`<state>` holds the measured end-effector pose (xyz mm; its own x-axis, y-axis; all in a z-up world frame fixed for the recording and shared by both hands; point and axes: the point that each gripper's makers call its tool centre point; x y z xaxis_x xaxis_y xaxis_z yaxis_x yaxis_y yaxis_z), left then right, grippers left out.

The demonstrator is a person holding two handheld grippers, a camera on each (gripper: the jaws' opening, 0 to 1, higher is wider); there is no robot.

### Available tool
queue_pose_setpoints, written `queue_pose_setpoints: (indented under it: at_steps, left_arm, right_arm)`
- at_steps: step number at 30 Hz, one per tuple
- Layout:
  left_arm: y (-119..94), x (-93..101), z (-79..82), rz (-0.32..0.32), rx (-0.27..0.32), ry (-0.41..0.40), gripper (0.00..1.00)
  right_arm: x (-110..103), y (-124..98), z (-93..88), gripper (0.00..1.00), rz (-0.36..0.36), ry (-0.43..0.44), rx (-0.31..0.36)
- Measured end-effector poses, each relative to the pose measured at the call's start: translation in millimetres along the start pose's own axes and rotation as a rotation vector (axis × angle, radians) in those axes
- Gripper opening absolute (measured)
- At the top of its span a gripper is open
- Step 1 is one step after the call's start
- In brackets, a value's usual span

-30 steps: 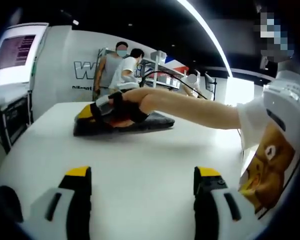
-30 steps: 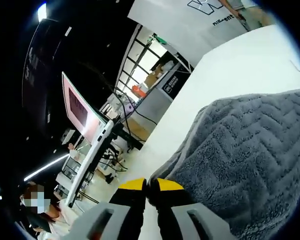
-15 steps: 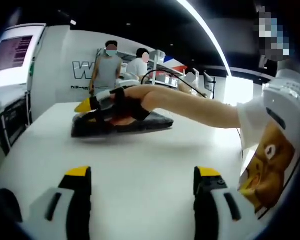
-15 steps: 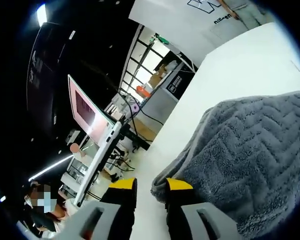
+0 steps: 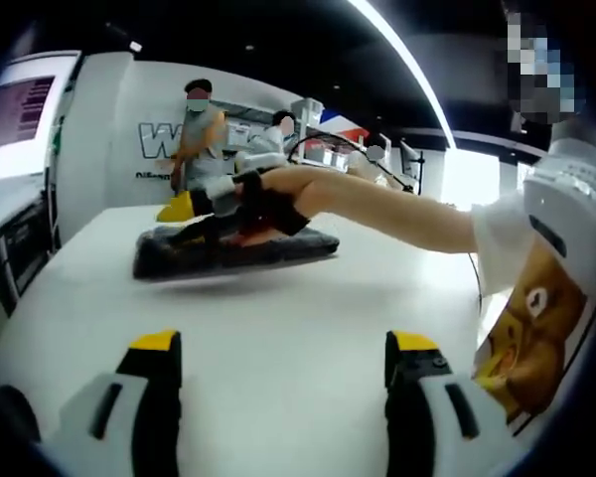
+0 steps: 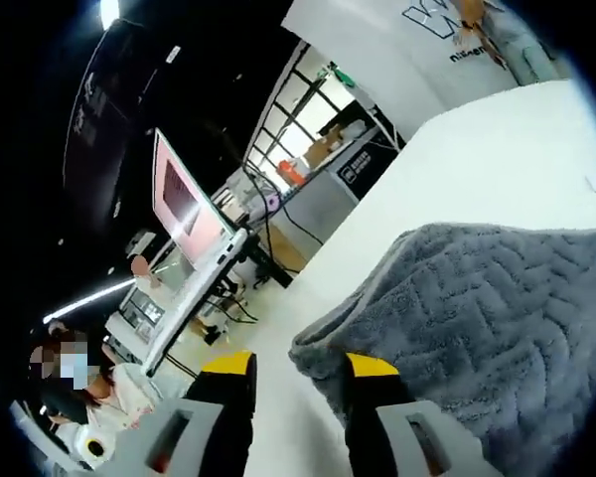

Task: Fold the towel on the table until its edges align and the towel forms a compact rectangular stack.

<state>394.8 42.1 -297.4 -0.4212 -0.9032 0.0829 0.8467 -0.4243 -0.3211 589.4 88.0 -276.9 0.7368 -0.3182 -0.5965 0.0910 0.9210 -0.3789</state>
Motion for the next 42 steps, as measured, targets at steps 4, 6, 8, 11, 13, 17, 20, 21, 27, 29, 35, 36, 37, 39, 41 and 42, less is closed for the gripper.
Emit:
queue_pose_setpoints:
  at_steps: [4, 6, 8, 11, 13, 17, 20, 21, 27, 29, 35, 36, 37, 39, 41, 42]
  left_arm:
    - [3, 2.3, 1.4, -0.007, -0.003, 0.004, 0.89]
    - [4, 2.9, 2.1, -0.009, -0.005, 0.007, 0.89]
    - [4, 2.2, 3.2, -0.004, -0.008, 0.008, 0.89]
    - [4, 0.4, 4.6, 0.005, -0.012, 0.009, 0.89]
    - [3, -1.8, 5.2, 0.015, -0.015, 0.008, 0.90]
    - [2, -9.5, 3.8, 0.053, -0.034, 0.014, 0.91]
    - [1, -13.9, 4.6, 0.074, -0.045, 0.020, 0.91]
    - [0, -15.3, 4.9, 0.082, -0.049, 0.022, 0.92]
    - [-3, -23.0, 5.9, 0.122, -0.074, 0.039, 0.92]
    - [-3, -24.2, 5.9, 0.131, -0.079, 0.039, 0.93]
    - [-3, -24.3, 7.4, 0.144, -0.085, 0.040, 0.92]
    - [-1, -23.0, 8.2, 0.143, -0.087, 0.042, 0.92]
    - [0, -21.8, 9.0, 0.142, -0.089, 0.045, 0.92]
    - [2, -19.3, 10.5, 0.139, -0.093, 0.050, 0.92]
    - [4, -17.2, 12.1, 0.136, -0.095, 0.056, 0.92]
    - [6, -16.2, 13.1, 0.132, -0.096, 0.059, 0.92]
  right_arm:
    - [3, -15, -2.7, 0.40, -0.008, -0.039, -0.016]
    - [5, -22, -5.9, 0.43, -0.022, -0.094, -0.034]
    - [8, -33, -11.4, 0.44, -0.039, -0.138, -0.057]
    - [11, -48, -19.4, 0.46, -0.063, -0.202, -0.091]
    - [14, -57, -24.2, 0.48, -0.077, -0.242, -0.114]
    - [19, -73, -33.5, 0.50, -0.112, -0.316, -0.156]
    - [19, -87, -40.0, 0.51, -0.104, -0.320, -0.167]
    - [19, -92, -42.2, 0.52, -0.101, -0.321, -0.171]
    - [28, -119, -53.3, 0.56, -0.139, -0.404, -0.218]
    - [31, -128, -57.3, 0.58, -0.148, -0.424, -0.235]
    - [44, -151, -67.0, 0.62, -0.145, -0.448, -0.273]
    - [46, -156, -68.3, 0.62, -0.149, -0.456, -0.276]
    - [48, -162, -69.7, 0.63, -0.153, -0.464, -0.278]
    - [53, -173, -72.4, 0.65, -0.161, -0.481, -0.282]
    - [56, -182, -74.3, 0.68, -0.169, -0.508, -0.284]
    - [56, -189, -76.8, 0.69, -0.169, -0.513, -0.280]
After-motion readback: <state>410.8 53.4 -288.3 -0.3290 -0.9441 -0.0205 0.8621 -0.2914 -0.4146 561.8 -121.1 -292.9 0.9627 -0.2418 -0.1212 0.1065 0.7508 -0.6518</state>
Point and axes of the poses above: the point that each gripper's makers call its tool centre point, and the gripper's own axes: y roughly forward along the fingers, x roughly to its right, z roughly out of its top, and after that the axes turned 4 degrees about -x, right-handed
